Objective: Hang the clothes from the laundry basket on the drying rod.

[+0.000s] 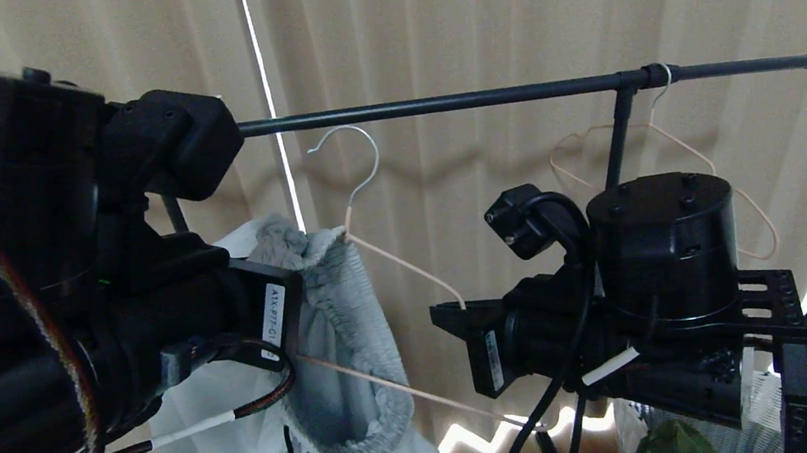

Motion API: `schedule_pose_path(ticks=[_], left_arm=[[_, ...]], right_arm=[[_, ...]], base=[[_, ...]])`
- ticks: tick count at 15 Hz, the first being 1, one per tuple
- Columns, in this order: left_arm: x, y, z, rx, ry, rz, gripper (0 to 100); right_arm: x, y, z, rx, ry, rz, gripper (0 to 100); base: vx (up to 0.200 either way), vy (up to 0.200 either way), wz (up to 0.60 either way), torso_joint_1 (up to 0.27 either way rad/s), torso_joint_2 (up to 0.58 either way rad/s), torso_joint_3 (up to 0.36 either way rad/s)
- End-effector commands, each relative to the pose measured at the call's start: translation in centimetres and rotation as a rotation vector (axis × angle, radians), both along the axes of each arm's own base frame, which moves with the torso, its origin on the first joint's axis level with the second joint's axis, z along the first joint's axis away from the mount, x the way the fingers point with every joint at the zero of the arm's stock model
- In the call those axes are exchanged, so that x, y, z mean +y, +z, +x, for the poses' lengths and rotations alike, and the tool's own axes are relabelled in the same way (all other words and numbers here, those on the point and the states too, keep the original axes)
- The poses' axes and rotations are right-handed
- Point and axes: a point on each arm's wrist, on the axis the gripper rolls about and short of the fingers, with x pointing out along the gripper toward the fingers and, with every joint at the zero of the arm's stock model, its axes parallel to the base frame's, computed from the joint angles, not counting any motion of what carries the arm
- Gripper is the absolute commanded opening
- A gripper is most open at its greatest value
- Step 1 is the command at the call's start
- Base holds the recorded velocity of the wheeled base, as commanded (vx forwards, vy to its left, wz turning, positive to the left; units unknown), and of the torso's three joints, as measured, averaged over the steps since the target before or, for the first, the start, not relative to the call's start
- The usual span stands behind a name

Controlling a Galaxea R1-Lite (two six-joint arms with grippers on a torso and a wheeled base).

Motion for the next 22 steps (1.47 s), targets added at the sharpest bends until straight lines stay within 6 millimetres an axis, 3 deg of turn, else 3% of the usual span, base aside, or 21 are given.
schedule_pose_path(ticks=[1,3,4,13,16,22], left_arm=[[0.1,-0.3,-0.1,0.008,-0.007,0.004,0],[0.5,-0.3,-0.6,0.031,-0.082,-0.017,0],[0.7,-0.3,-0.8,0.037,-0.112,-0.018,100],[2.9,-0.2,-2.9,0.009,-0.224,-0.069,100],[4.5,-0.8,-2.8,-0.111,-0.204,-0.052,100],[8.0,0.4,-0.6,-0.283,-0.351,0.110,100]], right_arm=[[-0.3,0.5,-0.4,-0.010,0.003,0.014,0],[-0.6,0.8,-0.7,-0.013,0.004,0.020,0],[-0.7,0.7,-0.8,-0.010,0.006,0.018,0],[-1.9,2.2,-1.3,-0.103,0.007,0.095,0],[-4.7,1.4,-0.7,-0.150,-0.041,-0.010,0],[-8.7,3.2,-0.6,-0.249,-0.006,-0.081,0]], base=[[0.000,0.000,0.00,0.000,0.00,0.000],[0.000,0.000,0.00,0.000,0.00,0.000],[0.000,0.000,0.00,0.000,0.00,0.000],[0.000,0.000,0.00,0.000,0.00,0.000],[0.000,0.000,0.00,0.000,0.00,0.000],[0.000,0.000,0.00,0.000,0.00,0.000]])
